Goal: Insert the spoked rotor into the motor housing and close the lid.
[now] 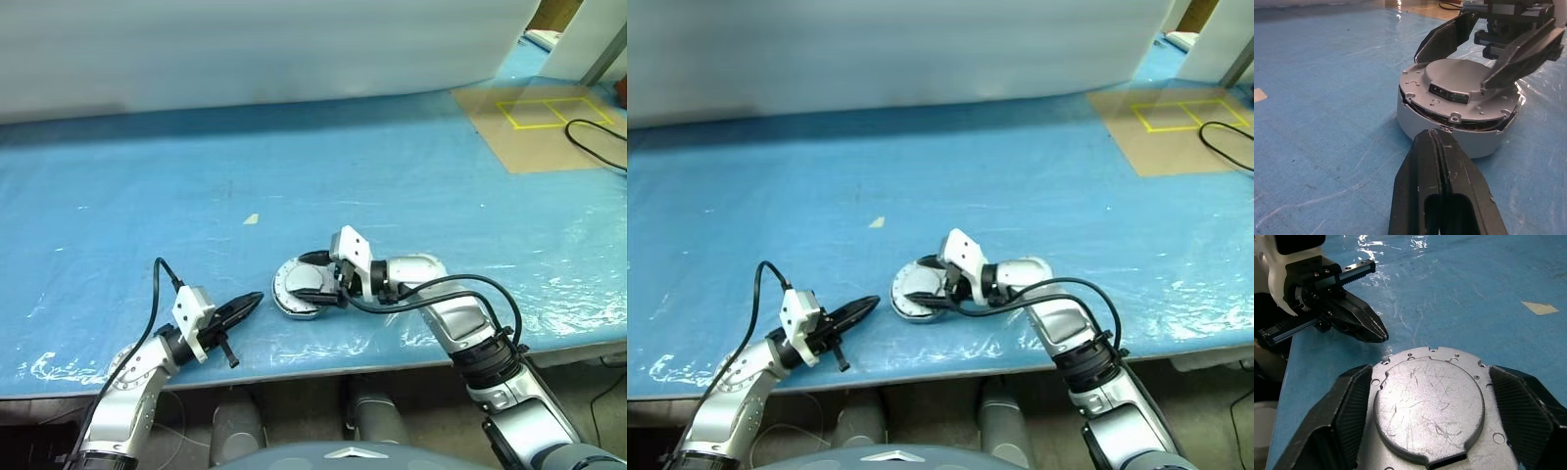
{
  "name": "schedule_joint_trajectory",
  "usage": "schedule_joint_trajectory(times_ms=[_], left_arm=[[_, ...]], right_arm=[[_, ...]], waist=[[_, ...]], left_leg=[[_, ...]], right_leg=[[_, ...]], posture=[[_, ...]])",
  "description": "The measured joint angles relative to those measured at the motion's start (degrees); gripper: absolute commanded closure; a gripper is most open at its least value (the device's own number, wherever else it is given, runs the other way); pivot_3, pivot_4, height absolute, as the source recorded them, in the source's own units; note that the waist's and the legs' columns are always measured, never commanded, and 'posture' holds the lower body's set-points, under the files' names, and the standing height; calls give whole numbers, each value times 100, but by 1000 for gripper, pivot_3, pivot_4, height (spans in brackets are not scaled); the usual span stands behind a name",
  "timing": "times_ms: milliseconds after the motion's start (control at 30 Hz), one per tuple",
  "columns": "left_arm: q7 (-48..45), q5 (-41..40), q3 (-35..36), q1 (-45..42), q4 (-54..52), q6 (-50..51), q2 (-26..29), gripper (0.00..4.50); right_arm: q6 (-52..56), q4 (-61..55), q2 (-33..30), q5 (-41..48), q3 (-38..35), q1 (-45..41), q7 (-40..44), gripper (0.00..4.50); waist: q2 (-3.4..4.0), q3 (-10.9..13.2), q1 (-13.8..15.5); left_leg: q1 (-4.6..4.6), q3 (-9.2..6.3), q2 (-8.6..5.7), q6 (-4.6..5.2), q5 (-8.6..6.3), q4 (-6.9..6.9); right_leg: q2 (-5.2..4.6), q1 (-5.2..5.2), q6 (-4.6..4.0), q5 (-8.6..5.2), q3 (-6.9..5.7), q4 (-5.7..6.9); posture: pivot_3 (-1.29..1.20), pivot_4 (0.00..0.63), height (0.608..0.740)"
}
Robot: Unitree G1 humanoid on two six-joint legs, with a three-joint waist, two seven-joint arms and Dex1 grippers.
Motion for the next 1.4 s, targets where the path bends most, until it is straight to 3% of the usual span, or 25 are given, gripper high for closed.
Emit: schedule_joint_trajectory(times_ms=[800,900,1000,1400], left_arm=[[169,3,-63,164,-13,-64,-32,4500],[177,3,-63,158,-13,-66,-30,4500],[177,3,-63,135,-12,-67,-23,4500],[177,3,-48,71,-5,-75,13,4500]], right_arm=[[-433,106,-99,-284,247,30,30,31],[-435,130,-82,-309,246,24,-5,557],[-435,138,-69,-339,240,14,-28,1524],[-88,148,183,-192,130,14,-199,1547]], waist=[[-1,-2,-2],[0,-2,-3],[0,-4,-2],[-1,-4,-16]], left_leg=[[4,0,1,10,-6,6],[6,0,1,11,-6,6],[9,0,1,10,-6,6],[17,0,9,10,-6,7]], right_leg=[[0,11,-1,1,1,5],[0,13,-1,1,1,5],[0,17,-1,1,1,5],[1,21,-4,3,1,9]], posture=[[0,150,740],[0,150,740],[0,150,740],[0,150,740]])
